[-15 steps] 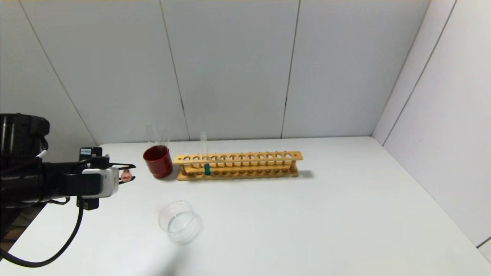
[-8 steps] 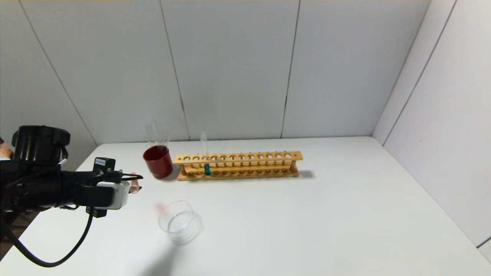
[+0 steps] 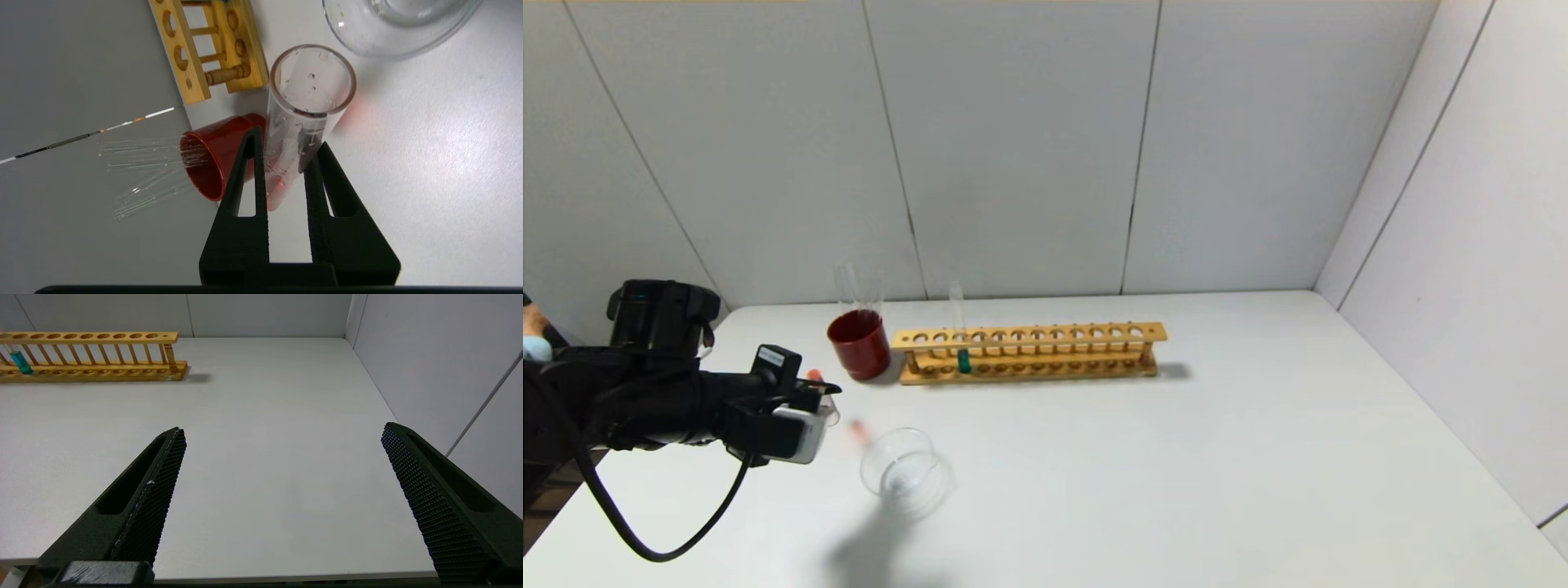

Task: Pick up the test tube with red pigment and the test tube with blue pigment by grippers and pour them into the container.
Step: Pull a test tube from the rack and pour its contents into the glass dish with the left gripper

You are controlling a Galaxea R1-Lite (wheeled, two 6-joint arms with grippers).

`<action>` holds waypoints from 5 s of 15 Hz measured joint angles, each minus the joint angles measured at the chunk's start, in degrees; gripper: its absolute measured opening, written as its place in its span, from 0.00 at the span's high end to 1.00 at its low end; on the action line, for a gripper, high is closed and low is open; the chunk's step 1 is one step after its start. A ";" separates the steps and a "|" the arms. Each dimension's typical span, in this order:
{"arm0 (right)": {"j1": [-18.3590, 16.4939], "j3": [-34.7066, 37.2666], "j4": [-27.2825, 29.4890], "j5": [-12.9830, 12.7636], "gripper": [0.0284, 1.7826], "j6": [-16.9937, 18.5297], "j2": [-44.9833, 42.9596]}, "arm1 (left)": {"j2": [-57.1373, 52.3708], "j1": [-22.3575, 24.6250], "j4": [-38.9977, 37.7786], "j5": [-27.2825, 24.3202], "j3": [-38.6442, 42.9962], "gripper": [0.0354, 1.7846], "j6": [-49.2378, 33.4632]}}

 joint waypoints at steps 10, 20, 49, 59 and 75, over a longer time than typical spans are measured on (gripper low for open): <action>-0.02 0.00 0.00 0.02 0.02 0.00 0.00 | 4.90 -6.41 0.37 6.33 -3.83 0.84 6.91; 0.00 0.00 0.00 0.02 0.02 0.00 0.00 | 9.05 -6.25 0.54 6.86 -8.02 0.84 21.00; 0.09 0.00 0.00 0.02 0.02 0.00 0.00 | 7.74 -11.65 0.04 15.73 -7.50 0.84 33.55; 0.09 0.00 0.00 0.02 0.02 0.00 0.00 | 9.90 -14.41 -2.15 18.90 -7.83 0.84 34.35; 0.09 0.00 0.00 0.00 0.02 0.00 0.00 | 10.25 -15.24 -2.80 20.88 -7.63 0.84 39.42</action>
